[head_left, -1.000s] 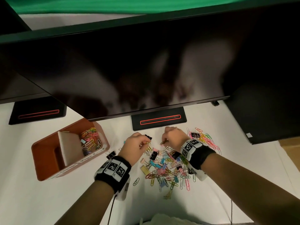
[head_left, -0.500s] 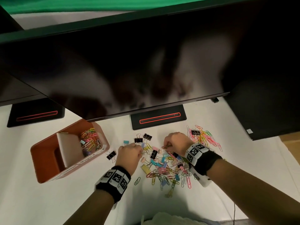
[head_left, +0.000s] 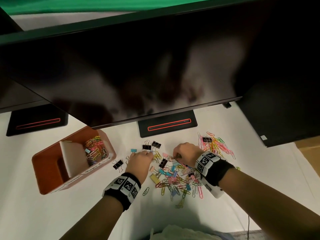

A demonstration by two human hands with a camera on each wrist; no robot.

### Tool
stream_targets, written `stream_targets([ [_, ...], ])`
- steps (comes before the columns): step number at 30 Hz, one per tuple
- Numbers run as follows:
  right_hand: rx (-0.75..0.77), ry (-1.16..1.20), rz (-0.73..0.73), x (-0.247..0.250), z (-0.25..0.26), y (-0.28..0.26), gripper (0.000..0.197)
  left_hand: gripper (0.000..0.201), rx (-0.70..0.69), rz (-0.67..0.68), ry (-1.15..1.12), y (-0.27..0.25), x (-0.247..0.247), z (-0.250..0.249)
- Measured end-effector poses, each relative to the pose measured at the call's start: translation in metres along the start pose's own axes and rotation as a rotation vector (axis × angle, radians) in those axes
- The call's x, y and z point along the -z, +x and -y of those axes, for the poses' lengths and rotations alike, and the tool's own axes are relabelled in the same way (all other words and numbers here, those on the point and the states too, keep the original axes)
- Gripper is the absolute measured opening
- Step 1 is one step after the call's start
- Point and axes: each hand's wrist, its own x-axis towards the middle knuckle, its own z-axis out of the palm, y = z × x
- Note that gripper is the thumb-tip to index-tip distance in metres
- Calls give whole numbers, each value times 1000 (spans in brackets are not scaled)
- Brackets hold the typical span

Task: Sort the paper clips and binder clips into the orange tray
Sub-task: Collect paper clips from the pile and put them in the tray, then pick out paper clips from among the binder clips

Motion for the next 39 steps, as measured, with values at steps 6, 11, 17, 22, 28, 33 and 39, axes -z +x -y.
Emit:
stream_targets([
  [6,0,30,-29,11,-2,-8,24,17,24,-29,-304,-16,21,9],
  [11,78,28,-133,36,16,-18,22,12,78,-231,-549,-51,66,30],
  [17,269,66,-292,69,95,0,15,6,330,-421,-663,-91,123,81],
  [22,392,137,-383,75,190,40,13,4,488,-509,-699,-96,130,125],
  [28,235,252,-278,41,242,87,37,25,493,-261,-484,-90,111,138],
  [33,240,397,-320,39,207,63,26,34,340,-434,-559,-115,101,115],
  [39,-32,205,-259,26,95,25,16,20,79,-199,-528,-108,55,62],
])
